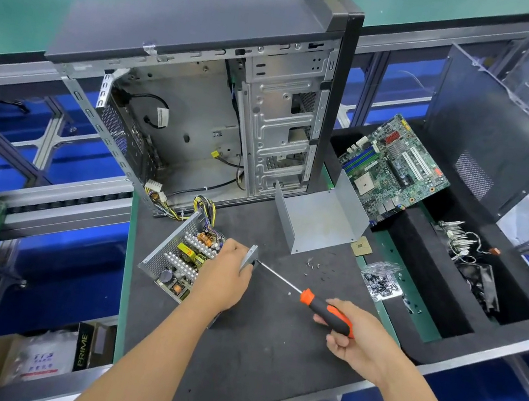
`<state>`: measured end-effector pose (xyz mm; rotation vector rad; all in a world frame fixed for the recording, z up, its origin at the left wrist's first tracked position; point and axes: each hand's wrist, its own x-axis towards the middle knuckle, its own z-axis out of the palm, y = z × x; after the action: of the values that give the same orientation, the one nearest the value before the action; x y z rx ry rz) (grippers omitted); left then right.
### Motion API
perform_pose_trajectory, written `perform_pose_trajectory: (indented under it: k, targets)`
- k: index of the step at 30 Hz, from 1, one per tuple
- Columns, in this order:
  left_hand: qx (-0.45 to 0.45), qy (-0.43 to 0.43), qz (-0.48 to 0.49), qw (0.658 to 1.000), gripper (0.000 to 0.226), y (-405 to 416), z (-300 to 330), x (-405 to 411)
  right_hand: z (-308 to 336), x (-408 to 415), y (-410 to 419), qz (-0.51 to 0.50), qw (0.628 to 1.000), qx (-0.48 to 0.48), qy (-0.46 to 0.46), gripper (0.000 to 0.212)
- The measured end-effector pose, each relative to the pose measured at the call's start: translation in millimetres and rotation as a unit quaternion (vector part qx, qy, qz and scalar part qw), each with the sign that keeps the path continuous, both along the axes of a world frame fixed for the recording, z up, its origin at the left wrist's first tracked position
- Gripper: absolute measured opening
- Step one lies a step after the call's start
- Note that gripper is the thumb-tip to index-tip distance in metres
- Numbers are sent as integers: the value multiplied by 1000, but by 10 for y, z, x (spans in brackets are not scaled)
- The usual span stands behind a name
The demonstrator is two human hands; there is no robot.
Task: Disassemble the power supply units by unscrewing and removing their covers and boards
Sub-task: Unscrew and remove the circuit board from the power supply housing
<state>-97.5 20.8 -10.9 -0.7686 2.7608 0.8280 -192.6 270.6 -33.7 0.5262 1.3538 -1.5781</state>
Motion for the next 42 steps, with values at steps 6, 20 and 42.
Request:
perform_pose_trajectory:
  k: [6, 20, 42]
  targets:
    - [4, 4, 1, 1000, 22, 7, 10, 2, 9, 3, 18, -62, 993, -81, -54, 60]
    - [-2, -2, 2, 1000, 19, 3, -1, 0, 47, 17, -7, -36, 999, 4, -7, 74]
    - [-5, -8, 3, 1000, 22, -16, -45, -7, 153, 45, -124, 80, 982, 136, 104, 54]
